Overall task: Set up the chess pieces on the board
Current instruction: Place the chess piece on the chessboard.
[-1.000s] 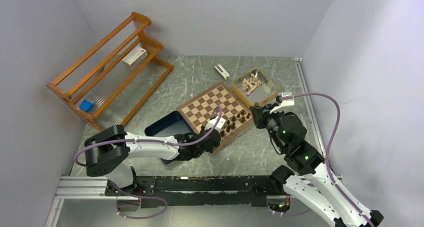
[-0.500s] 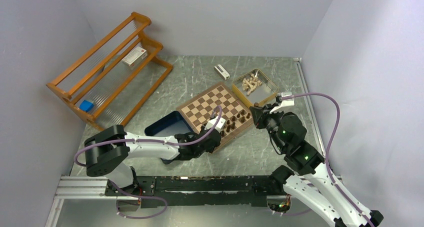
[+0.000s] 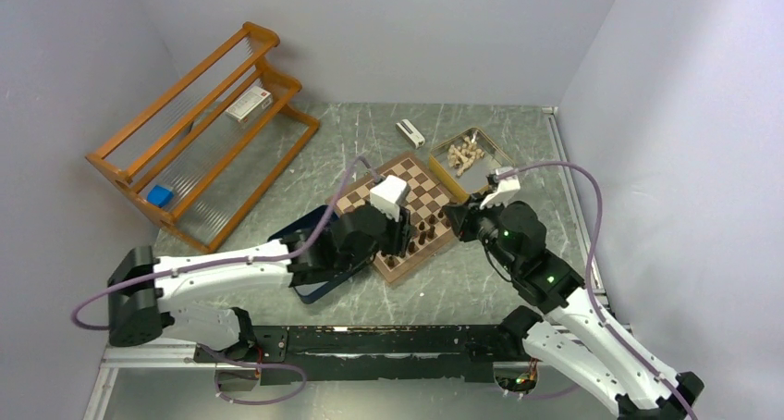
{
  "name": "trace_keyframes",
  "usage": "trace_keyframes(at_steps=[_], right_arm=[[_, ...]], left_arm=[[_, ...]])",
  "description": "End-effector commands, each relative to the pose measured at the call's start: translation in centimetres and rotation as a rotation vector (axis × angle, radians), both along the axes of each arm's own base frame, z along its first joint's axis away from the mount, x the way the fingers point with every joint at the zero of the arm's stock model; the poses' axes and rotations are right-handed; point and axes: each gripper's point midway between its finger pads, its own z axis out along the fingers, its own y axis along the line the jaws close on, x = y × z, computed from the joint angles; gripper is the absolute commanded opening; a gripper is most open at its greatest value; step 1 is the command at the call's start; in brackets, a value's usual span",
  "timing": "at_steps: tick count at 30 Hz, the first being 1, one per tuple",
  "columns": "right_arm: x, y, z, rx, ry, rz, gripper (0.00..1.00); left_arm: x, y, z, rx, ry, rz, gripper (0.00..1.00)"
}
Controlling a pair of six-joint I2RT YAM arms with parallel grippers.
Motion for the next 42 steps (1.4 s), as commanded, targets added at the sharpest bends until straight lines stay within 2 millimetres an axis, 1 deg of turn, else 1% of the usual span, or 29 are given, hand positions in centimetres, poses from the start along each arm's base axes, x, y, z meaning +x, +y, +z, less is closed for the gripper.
trace_keyframes(at_steps=[1,4,7,10,13,15,18,20,28,34,39,42], right_arm=[[-0.7,2.9,-0.2,-0.002,0.029,0.164,0.05],[-1.6,4.7,-1.2,-0.102,0.041,0.327,0.04],[-3.2,6.3,-1.7,-0.141,-0.001,0.501,0.03],[-3.7,6.5,-1.5,-0.146,-0.059,0.543,0.02],[-4.4,7.0,0.2,-0.113,-0.170,0.592,0.00],[-4.8,7.3,0.9,-0.101,-0.220,0.624,0.00],[-4.5,7.4,0.6,-0.117,-0.220,0.626,0.00],[-4.3,7.5,0.3,-0.136,-0.208,0.631,0.00],[-3.7,7.9,0.8,-0.139,-0.217,0.626,0.00],[-3.6,8.1,1.0,-0.128,-0.223,0.629,0.00],[-3.4,8.1,1.0,-0.135,-0.224,0.625,0.00],[-3.2,8.2,1.0,-0.135,-0.228,0.621,0.00]], left_arm=[[0.0,0.0,5.6,-0.092,-0.087,-0.119,0.45],[0.2,1.1,7.5,-0.107,-0.080,-0.152,0.46],[0.3,1.8,8.8,-0.176,0.025,-0.191,0.47],[0.1,2.1,10.3,-0.261,0.104,-0.217,0.46],[-0.3,1.9,11.2,-0.269,0.138,-0.243,0.47],[-0.7,1.5,11.6,-0.255,0.160,-0.269,0.50],[-1.5,0.7,12.5,-0.256,0.177,-0.337,0.55],[-1.8,0.4,12.7,-0.248,0.198,-0.358,0.56],[-2.1,-0.3,11.1,-0.170,0.279,-0.380,0.56],[-1.4,-0.7,8.3,-0.112,0.327,-0.351,0.56],[-0.6,-1.3,7.4,-0.109,0.332,-0.323,0.56],[0.5,-1.1,6.8,-0.088,0.331,-0.264,0.54]])
